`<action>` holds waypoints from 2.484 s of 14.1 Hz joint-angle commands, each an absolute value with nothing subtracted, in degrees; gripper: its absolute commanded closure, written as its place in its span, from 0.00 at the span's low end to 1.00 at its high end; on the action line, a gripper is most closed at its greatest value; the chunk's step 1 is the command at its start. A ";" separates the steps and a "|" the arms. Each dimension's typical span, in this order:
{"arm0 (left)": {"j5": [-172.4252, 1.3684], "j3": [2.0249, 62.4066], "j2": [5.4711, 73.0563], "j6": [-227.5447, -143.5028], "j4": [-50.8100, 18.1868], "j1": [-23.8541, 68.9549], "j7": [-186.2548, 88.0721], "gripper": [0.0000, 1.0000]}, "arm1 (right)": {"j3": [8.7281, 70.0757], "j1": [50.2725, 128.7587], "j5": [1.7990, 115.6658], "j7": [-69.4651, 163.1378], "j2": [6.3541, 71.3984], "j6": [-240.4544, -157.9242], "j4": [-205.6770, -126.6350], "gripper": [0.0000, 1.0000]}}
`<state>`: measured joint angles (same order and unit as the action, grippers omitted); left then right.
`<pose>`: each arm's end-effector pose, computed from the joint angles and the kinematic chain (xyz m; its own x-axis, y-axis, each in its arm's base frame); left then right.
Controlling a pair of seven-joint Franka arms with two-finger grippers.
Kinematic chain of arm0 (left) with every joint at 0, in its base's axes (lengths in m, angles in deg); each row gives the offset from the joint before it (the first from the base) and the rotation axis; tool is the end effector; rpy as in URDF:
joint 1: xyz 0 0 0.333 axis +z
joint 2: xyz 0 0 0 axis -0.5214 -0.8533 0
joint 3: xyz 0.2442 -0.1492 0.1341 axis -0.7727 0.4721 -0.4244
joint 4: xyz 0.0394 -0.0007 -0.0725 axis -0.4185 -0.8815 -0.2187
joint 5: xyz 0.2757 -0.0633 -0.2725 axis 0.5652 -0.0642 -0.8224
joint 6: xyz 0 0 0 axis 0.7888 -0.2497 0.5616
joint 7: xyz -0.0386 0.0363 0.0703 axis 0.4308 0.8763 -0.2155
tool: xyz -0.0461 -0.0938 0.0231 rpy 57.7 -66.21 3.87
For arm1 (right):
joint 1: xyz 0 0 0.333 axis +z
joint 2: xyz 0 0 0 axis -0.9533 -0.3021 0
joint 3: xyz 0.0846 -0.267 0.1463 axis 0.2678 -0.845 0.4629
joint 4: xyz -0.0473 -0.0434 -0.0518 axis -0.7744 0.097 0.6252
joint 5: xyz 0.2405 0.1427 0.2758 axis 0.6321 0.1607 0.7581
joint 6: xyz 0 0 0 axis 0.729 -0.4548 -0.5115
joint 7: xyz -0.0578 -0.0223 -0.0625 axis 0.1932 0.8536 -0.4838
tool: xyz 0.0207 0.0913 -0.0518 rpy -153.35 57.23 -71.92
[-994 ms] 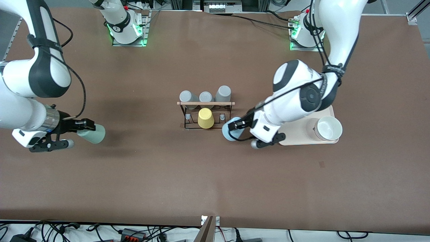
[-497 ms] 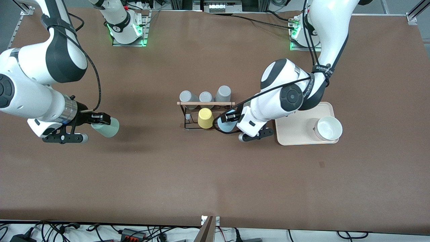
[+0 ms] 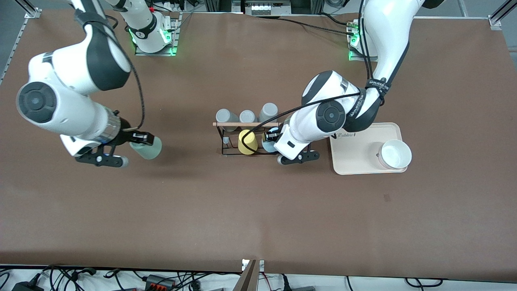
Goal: Hang scattered cups on rack with three cups
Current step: 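Lift the teal cup with the right gripper while the left gripper carries the blue cup, then place the blue cup on the rack with the left gripper while the right gripper approaches, then place the teal cup on the rack with the right gripper while the left gripper withdraws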
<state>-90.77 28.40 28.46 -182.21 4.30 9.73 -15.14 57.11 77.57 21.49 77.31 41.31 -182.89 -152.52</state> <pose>0.5958 -0.4077 0.3536 0.9466 0.1798 -0.2675 0.2487 -0.9355 0.2511 0.6311 0.1777 0.4573 0.9799 -0.1456 -0.1363 -0.1488 -0.9888 -0.0141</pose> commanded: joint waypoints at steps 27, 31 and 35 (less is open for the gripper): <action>-80.76 27.69 49.85 -154.68 5.53 35.03 -28.45 0.00 | 56.89 97.81 18.46 102.49 27.90 -193.07 -144.92 0.68; -80.76 27.07 53.97 -155.98 0.11 34.33 -29.44 0.00 | 56.80 98.96 15.82 102.84 25.08 -194.13 -145.09 0.67; -80.84 26.99 63.46 -162.92 -14.14 34.33 -30.23 0.00 | 56.89 99.05 15.47 102.84 24.02 -194.57 -145.97 0.67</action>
<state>-81.93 27.22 55.74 -159.02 -4.16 34.18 -28.27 57.21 98.32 16.53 101.36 24.59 -194.25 -146.67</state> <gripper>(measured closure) 0.000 0.348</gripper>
